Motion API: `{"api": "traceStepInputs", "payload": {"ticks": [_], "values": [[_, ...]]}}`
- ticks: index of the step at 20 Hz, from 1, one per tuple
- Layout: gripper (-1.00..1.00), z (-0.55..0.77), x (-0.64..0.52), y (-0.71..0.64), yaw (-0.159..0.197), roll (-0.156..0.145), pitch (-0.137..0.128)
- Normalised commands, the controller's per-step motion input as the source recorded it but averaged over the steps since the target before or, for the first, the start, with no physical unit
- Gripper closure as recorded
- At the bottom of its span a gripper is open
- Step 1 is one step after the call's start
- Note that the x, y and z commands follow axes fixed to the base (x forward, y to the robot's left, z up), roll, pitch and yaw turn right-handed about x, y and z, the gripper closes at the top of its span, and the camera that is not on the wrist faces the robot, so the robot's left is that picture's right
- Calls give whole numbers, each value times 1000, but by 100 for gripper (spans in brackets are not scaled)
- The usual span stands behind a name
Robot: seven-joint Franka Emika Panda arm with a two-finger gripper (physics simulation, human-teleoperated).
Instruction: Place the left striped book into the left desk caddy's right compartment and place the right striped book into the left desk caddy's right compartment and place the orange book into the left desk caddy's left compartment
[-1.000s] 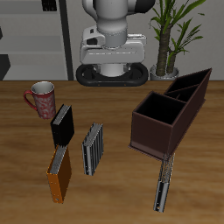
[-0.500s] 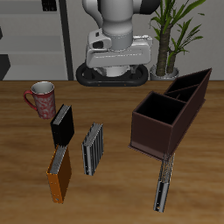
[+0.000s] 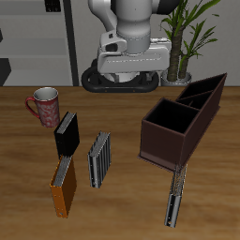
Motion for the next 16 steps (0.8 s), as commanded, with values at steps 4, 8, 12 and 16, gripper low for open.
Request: {"api": "traceStepInputs", "payload": {"ticks": [4,8,12,16], "values": [[-100,245,505,197,41,-44,-66],[-100,37,386,96,-28,-25,8],[-100,-3,544,146,-5,1,24],[-100,86,452,168,-12,-23,-27]]}}
